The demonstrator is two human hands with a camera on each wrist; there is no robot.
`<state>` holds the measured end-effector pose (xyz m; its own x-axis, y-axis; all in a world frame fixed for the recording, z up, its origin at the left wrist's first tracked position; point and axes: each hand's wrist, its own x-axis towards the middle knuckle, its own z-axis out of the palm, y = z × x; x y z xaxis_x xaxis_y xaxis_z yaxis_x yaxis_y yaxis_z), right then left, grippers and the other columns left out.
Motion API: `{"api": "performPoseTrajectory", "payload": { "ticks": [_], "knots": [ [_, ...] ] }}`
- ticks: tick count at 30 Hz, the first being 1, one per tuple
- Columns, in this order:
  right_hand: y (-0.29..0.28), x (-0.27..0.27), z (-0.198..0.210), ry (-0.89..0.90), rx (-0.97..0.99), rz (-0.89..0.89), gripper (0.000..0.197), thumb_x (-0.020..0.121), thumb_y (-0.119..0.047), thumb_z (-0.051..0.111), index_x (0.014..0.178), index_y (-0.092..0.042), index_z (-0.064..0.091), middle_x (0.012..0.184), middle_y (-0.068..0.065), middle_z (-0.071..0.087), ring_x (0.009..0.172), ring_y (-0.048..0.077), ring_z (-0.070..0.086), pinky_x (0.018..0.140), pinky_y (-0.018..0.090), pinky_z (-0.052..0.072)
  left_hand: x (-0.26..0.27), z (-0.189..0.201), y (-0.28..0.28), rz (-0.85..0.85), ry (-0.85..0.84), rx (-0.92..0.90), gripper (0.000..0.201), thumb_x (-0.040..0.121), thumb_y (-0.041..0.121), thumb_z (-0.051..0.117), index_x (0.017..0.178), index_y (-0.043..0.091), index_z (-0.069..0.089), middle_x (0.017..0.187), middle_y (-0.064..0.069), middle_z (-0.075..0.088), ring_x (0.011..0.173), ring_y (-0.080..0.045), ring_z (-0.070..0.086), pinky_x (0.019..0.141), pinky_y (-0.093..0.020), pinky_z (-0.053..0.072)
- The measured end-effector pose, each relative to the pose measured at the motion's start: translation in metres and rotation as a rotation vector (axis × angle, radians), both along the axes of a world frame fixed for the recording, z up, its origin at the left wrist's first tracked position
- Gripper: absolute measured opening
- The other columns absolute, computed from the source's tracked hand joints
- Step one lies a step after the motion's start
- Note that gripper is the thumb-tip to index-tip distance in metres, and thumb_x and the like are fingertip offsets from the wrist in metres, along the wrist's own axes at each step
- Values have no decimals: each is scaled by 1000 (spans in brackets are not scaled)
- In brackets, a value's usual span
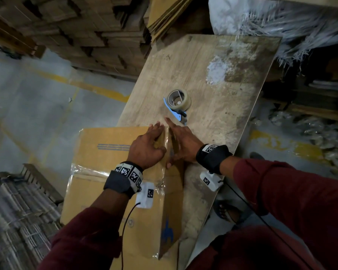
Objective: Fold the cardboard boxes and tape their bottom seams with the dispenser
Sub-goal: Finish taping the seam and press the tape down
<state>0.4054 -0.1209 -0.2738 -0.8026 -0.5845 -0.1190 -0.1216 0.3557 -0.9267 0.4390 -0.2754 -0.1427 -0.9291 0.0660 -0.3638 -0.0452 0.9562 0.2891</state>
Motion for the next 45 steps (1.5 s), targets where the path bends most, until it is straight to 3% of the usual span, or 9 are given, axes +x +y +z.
{"api": "performPoseTrajectory", "payload": {
  "ticks": [6,9,12,16,23,26,32,39,45],
  "knots": [
    [5,15,9,95,72,-64,154,53,-61,92,158,-38,-18,168,11,11,150,37,19,116,58,28,5,-2,-5,63,19,121,83,71,36,58,153,24,50,160,7,43,148,-11,39,115,-27,36],
    [2,40,18,283,124,-109,151,46,-84,73,155,-43,-22,168,16,-11,153,43,5,118,60,19,19,8,-15,226,123,276,69,81,40,61,148,23,57,144,2,61,127,-10,59,101,-22,46],
    [-6,54,19,450,229,-55,134,51,-89,54,159,-40,-7,167,21,-7,152,45,8,117,61,21,57,16,-23,393,211,396,59,83,37,67,139,19,65,129,6,70,115,-2,66,97,-18,51],
    [-8,56,21,650,277,32,115,58,-77,75,157,-37,30,168,20,8,151,44,14,114,68,23,141,12,-36,500,235,355,43,91,21,76,133,17,70,114,10,75,97,13,67,82,-10,53],
    [-24,69,16,891,182,410,73,81,-83,48,139,-39,60,161,9,39,152,39,23,119,59,-16,262,-9,-54,936,388,503,17,95,34,75,109,27,80,106,14,78,104,-6,73,90,-48,60],
    [-28,70,12,905,200,388,66,91,-77,41,139,-37,61,160,8,41,151,39,27,119,60,-15,283,-7,-52,1082,458,552,23,98,33,71,114,18,79,111,10,78,107,-6,72,90,-46,61],
    [-31,87,28,1035,154,412,93,79,-86,49,154,-32,38,164,17,30,153,38,14,116,73,4,340,-26,-46,982,473,431,29,96,29,69,123,22,75,130,12,70,124,-3,63,99,-40,58],
    [-65,115,29,1093,138,686,73,95,-77,30,147,-29,50,154,6,50,149,32,35,118,60,17,361,-32,-49,942,286,671,102,62,38,98,152,27,51,158,17,44,151,2,27,118,-40,43],
    [-75,136,40,1074,216,763,97,79,-91,33,150,-26,46,160,7,41,153,30,26,118,66,13,372,-49,-65,687,241,392,104,64,31,99,154,33,47,163,16,35,154,-2,23,121,-35,35]
  ]
}}
